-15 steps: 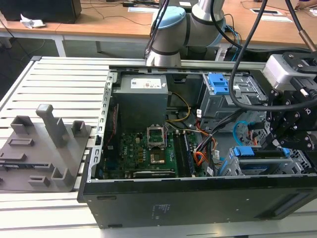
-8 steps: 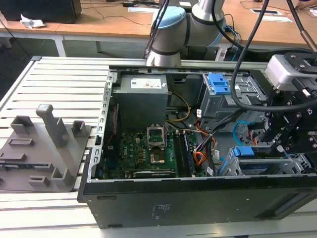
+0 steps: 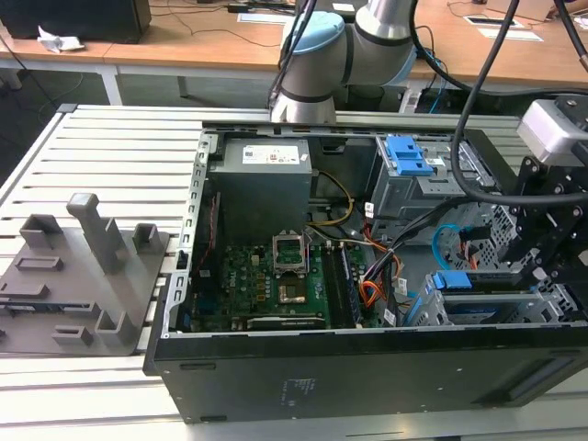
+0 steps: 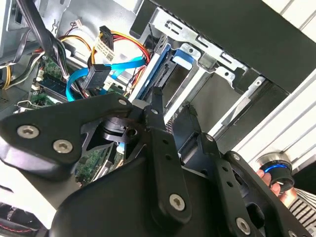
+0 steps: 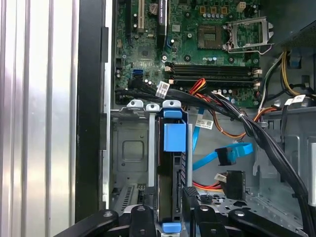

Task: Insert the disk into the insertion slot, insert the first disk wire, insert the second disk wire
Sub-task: 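Insert the first disk wire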

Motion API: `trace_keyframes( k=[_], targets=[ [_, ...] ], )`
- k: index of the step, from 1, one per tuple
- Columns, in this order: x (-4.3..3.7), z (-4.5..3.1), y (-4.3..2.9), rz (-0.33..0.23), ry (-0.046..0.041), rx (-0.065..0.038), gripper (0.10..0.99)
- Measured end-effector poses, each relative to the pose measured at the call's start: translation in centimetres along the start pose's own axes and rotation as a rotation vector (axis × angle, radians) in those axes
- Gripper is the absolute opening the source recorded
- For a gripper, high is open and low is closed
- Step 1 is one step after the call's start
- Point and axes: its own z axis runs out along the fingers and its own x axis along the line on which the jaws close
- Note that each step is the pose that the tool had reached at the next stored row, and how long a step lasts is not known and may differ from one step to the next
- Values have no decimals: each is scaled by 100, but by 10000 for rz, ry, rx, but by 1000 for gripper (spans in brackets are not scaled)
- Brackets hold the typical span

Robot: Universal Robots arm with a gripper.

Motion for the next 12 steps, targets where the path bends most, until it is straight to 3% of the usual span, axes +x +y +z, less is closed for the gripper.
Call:
trace_keyframes(
  k=[6, 12],
  targets=[
    [-5, -172, 8, 0, 1, 0, 361],
    [-11, -184, 9, 0, 6, 0, 361]
  ],
)
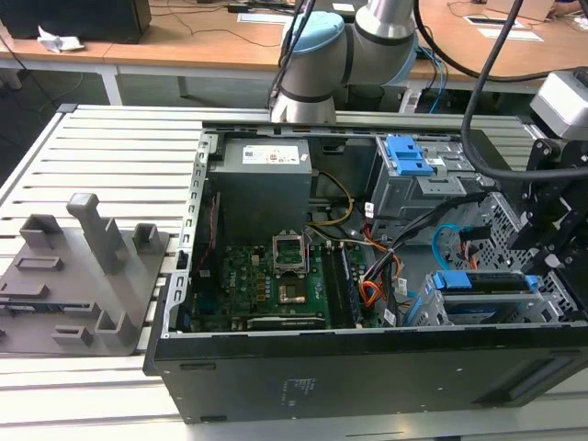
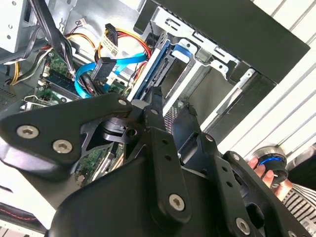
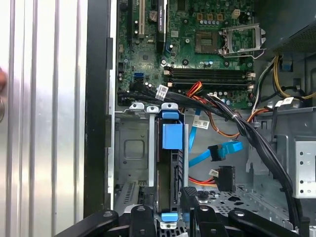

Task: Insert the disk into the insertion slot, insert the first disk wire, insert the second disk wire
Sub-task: 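Insert the first disk wire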

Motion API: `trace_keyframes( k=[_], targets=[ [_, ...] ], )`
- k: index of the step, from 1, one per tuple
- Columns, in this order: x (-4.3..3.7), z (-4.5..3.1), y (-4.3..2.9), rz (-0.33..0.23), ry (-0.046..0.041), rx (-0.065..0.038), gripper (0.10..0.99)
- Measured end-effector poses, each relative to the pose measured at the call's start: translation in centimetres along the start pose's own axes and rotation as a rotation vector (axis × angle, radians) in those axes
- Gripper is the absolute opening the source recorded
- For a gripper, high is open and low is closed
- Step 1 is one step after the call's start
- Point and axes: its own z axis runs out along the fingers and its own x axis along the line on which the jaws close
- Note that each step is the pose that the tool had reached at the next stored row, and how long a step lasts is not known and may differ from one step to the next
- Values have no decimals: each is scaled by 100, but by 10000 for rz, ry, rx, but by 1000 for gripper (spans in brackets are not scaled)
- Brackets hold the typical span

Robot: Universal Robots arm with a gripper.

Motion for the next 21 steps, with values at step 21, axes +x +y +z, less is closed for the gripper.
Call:
trace_keyframes(
  k=[21],
  targets=[
    [-464, 52, -1, -1, 11, 0, 361]
  ],
)
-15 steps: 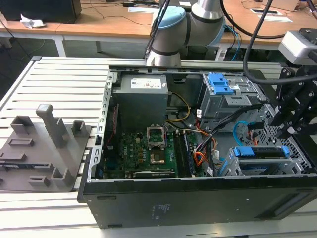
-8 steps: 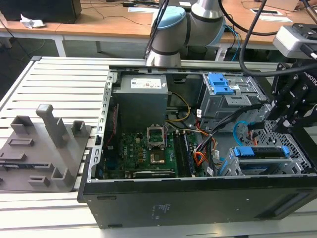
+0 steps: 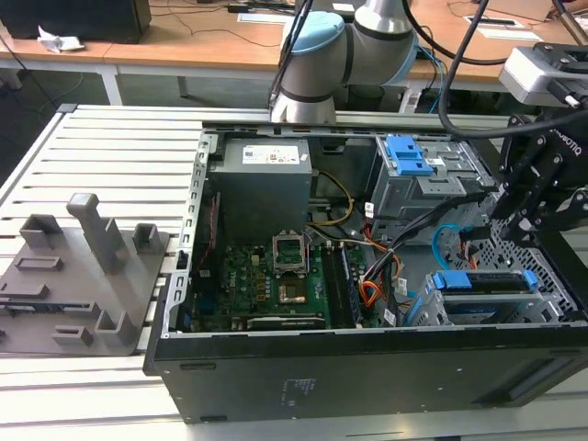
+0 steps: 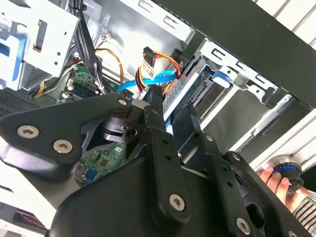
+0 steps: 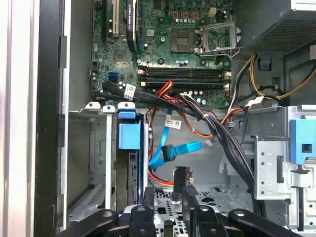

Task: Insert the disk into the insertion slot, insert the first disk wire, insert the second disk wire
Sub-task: 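Insert the first disk wire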

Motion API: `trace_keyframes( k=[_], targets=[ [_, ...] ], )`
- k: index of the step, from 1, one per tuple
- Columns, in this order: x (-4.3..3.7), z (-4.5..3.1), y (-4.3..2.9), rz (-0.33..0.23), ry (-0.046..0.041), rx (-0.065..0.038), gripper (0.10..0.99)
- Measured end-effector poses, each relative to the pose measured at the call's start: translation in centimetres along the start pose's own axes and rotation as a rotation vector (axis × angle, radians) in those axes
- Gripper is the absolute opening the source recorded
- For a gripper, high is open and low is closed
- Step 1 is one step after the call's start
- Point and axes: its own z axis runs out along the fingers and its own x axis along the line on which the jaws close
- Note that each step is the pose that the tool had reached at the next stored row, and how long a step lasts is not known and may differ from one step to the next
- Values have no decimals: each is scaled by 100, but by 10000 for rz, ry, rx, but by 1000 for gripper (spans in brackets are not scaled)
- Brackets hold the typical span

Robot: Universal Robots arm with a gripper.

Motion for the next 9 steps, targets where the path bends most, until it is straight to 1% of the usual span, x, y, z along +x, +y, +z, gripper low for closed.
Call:
trace_keyframes(
  k=[2, 3, 4, 6, 7, 8, 9],
  targets=[
    [-54, 23, 18, 1, 4, 0, 361],
    [-90, 52, 47, 3, 36, -1, 361],
    [-103, 64, 64, 5, 73, 0, 361],
    [-139, 89, 92, 10, 178, -1, 361],
    [-153, 101, 98, 11, 207, -1, 361],
    [-178, 129, 101, 12, 240, -1, 361],
    [-192, 157, 101, 11, 237, -1, 361]
  ],
)
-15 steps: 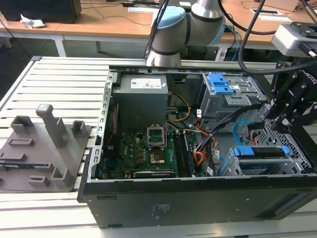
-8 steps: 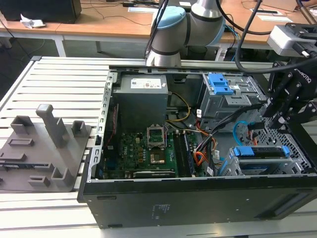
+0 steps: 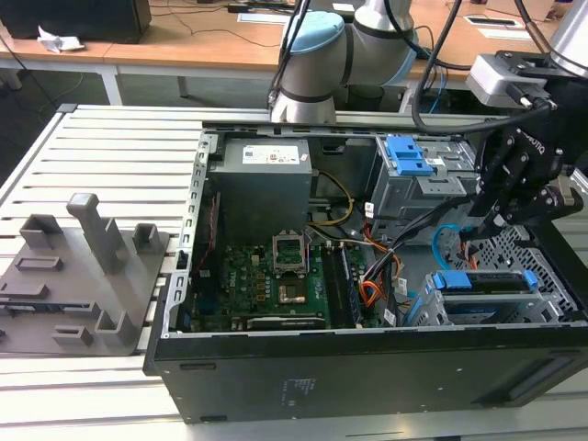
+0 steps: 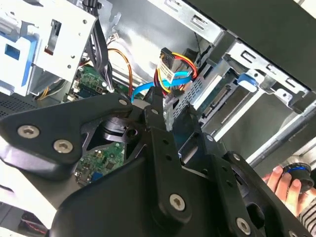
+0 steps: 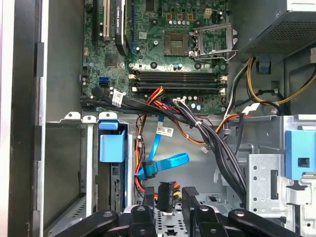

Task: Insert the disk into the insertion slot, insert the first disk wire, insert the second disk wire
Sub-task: 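Insert the first disk wire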

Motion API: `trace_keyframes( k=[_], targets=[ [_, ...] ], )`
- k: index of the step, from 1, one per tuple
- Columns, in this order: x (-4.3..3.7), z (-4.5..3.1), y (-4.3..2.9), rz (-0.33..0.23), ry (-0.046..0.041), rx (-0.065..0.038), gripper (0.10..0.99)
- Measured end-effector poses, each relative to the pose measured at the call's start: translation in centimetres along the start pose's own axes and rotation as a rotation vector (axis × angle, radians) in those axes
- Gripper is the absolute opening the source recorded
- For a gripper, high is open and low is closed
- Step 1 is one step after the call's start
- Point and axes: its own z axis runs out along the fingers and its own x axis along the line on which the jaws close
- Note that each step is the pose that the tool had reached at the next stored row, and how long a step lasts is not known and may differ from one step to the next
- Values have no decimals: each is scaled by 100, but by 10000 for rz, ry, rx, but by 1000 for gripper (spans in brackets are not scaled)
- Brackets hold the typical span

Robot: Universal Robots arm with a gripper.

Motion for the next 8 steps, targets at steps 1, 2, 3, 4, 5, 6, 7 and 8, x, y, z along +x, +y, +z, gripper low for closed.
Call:
trace_keyframes(
  k=[1, 2, 3, 4, 5, 6, 7, 8],
  targets=[
    [-1, 9, 1, 1, 2, 0, 361],
    [-1, 22, 1, 1, 3, -1, 361],
    [-1, 35, 1, 1, 4, -1, 361],
    [-1, 42, 1, 0, 6, 0, 361],
    [-1, 55, 1, 0, 11, 0, 361],
    [-1, 61, 0, -1, 18, 0, 361],
    [-1, 66, 0, 0, 33, 0, 361],
    [-1, 69, 0, 1, 48, 0, 361]
  ],
)
